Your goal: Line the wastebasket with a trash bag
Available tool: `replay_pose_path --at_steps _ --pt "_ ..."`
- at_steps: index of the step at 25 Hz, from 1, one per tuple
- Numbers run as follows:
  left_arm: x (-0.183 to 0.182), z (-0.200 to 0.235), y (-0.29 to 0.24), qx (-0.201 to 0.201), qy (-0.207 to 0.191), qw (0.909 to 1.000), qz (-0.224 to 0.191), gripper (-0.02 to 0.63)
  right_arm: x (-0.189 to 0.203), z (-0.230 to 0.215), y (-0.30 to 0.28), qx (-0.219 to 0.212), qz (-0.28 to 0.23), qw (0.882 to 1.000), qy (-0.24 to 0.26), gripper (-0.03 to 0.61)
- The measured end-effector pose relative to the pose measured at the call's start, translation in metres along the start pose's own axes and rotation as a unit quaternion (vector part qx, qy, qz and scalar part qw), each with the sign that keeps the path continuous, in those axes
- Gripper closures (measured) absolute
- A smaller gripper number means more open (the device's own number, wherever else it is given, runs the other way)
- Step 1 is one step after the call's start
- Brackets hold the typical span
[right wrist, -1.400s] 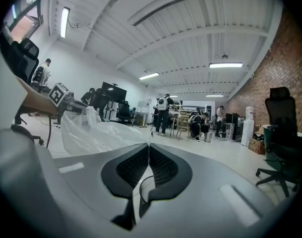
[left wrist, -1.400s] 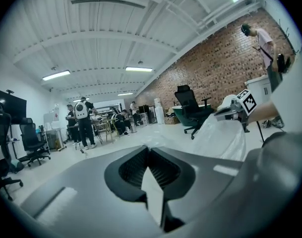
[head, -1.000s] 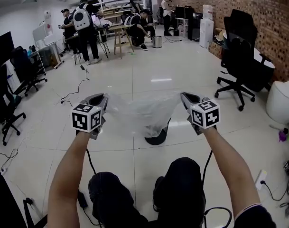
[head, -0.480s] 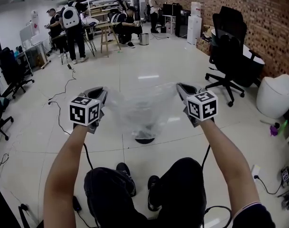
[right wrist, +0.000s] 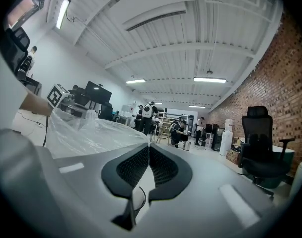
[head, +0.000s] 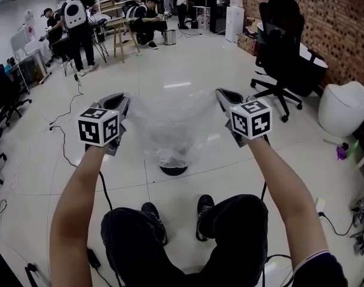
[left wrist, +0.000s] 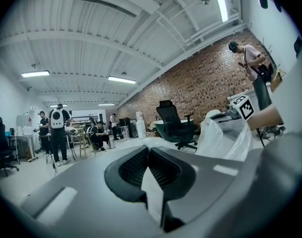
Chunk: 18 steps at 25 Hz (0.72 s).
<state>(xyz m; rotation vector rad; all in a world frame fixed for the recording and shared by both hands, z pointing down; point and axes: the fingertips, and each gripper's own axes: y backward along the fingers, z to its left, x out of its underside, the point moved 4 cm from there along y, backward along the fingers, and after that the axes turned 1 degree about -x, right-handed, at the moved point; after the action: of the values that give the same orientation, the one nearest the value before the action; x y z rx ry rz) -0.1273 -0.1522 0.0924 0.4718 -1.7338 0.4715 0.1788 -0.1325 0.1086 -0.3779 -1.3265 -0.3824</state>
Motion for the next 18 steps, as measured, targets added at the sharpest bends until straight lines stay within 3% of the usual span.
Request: replay_pose_path --at_steps 12,18 --pt "-0.01 0.01 -0.055 -0.003 0.004 0.9994 -0.034 0.603 0.002 -0.032 -0.038 0.004 -0.016 1.0 -0.009 0.577" --pt "0.003 0.033 -0.083 -0.013 0.014 0.999 -0.041 0.603 0.015 -0.05 -0.068 0.01 -0.016 1.0 -0.024 0.577"
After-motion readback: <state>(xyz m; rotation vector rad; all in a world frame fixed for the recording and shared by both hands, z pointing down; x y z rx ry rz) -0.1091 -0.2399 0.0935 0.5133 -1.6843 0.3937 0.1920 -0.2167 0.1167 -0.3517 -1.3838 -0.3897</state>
